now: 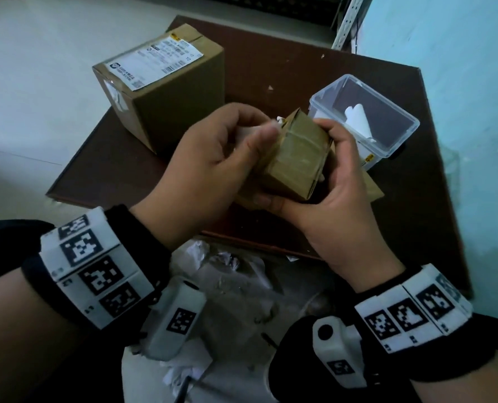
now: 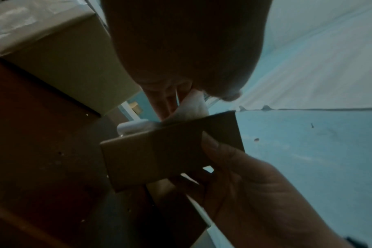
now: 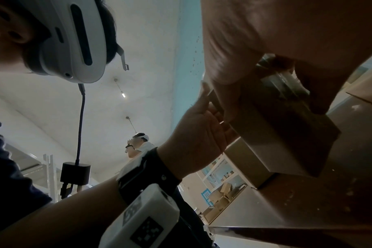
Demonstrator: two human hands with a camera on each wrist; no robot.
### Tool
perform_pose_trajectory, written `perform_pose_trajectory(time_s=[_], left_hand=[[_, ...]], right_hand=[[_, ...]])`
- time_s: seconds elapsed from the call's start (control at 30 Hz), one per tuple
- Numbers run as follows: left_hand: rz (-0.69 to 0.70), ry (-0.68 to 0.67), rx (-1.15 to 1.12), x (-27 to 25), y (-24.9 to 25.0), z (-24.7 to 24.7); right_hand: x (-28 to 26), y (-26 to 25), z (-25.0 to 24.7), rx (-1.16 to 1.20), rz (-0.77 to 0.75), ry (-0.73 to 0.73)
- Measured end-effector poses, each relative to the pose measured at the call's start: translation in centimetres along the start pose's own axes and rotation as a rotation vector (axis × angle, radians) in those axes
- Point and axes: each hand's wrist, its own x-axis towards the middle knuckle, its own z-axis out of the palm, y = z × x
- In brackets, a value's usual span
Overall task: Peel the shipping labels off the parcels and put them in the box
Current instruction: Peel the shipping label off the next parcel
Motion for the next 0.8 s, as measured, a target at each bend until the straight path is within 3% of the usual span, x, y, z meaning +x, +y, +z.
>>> perform_pose_trajectory(time_s=[0.1,0.17,0.27,0.33,0.4,0.53,0.73,0.8], left_hand=[[0.062,0.032,0.219,0.1,-0.8,-0.3],[-0.036,0.085,0.177,0.5,-1.1,-0.4],[-0.400,0.293,-0.345,1.2,0.1,-0.2],[-0.532,0.346,-0.572,1.5,0.8,-0.1],[-0.475,0.266,-0.508,1.2,0.9,-0.2],[-0.062,0.056,0.167,-0.2,-0.1,0.2],[0.023,0.022,0.246,-0.4,-0.7,0.0],[-0.018,0.048,0.246,-0.3,-0.4,-0.1]], right_hand=[[0.0,0.4,0.0,-0.044,-0.005,-0.007],[0.0,0.5,0.0,-0.068,-0.021,0.002],[-0.1,0.7,0.1,-0.042,-0.034,0.029],[-0.2,1.0,0.1,-0.035,-0.029,0.034],[-0.4,1.3,0.4,-0.028,-0.014,0.040],[-0.5,1.5,0.7,0.037,0.004,0.106],[-0.7,1.3,0.8,0.031,0.018,0.129],[-0.7,1.2,0.8,0.001,0.004,0.137]])
